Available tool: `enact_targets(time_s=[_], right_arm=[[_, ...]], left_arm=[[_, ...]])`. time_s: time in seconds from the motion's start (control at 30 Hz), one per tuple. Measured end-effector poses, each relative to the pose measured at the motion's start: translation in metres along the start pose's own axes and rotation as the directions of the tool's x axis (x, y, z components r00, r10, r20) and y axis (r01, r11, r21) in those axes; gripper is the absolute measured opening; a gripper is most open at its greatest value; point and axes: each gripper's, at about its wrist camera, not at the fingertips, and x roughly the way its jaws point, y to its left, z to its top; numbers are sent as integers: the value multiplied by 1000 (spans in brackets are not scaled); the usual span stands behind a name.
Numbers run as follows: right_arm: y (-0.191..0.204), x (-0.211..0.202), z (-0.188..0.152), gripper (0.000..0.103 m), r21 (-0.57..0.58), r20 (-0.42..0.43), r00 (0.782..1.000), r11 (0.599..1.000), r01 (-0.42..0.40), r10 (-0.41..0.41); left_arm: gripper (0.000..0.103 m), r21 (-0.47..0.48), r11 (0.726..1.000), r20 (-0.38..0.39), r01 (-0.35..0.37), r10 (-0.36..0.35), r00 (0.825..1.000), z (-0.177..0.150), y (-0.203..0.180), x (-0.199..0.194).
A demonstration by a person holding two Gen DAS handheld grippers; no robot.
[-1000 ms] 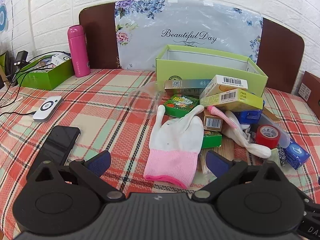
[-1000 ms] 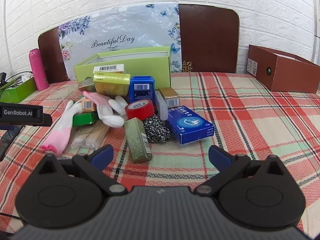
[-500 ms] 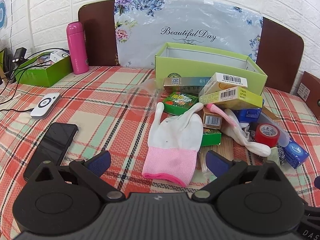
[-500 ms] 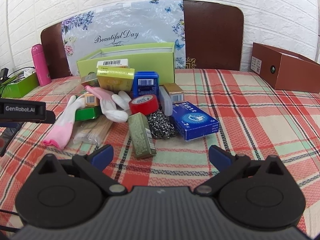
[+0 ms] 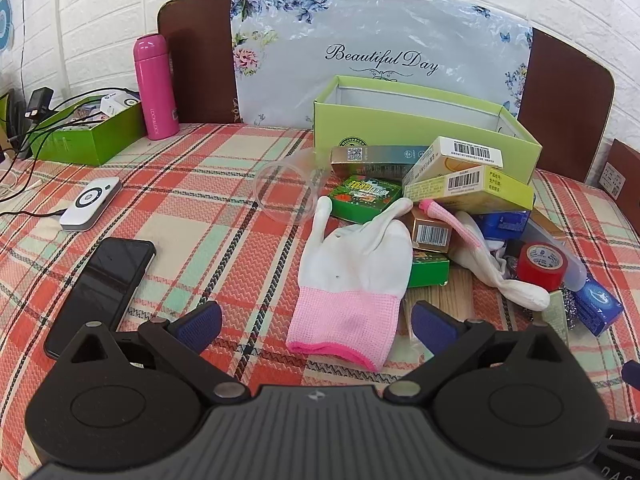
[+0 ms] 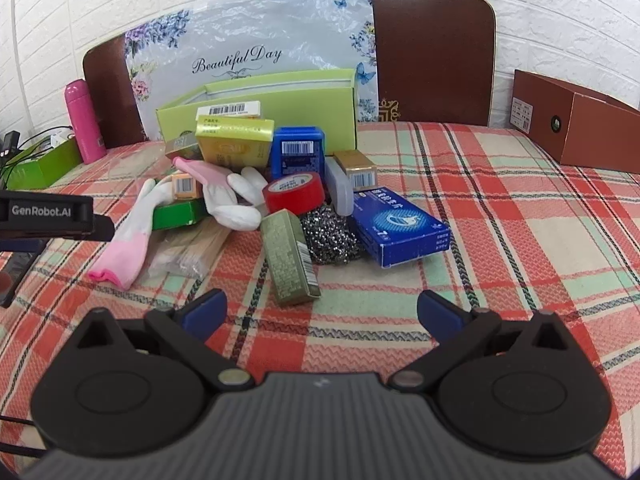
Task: Organize objects
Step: 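Reach the left tool to the white glove and the right tool to the green bar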
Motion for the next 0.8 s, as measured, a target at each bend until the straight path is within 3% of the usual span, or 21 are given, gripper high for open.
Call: enact_targets(time_s=[0.4, 0.6, 0.67, 0.8], right_arm=[[-1, 10, -2, 103, 13, -35, 999, 999, -35, 35], [10, 16, 2, 103, -70, 21, 998, 996, -52, 53], [16, 21, 4, 100, -104, 31, 997, 993, -60, 63], [26, 32, 7, 83, -151, 46, 995, 986, -76, 84]], left_arm=[[103, -3, 1000, 4, 6, -6, 1000, -2, 4, 8], [103, 11, 997, 31, 79, -79, 996, 3, 6, 19], [103, 32, 992, 23, 119, -120, 993, 6, 3, 25], [103, 56, 985, 17, 164, -166, 986, 9, 3, 40]])
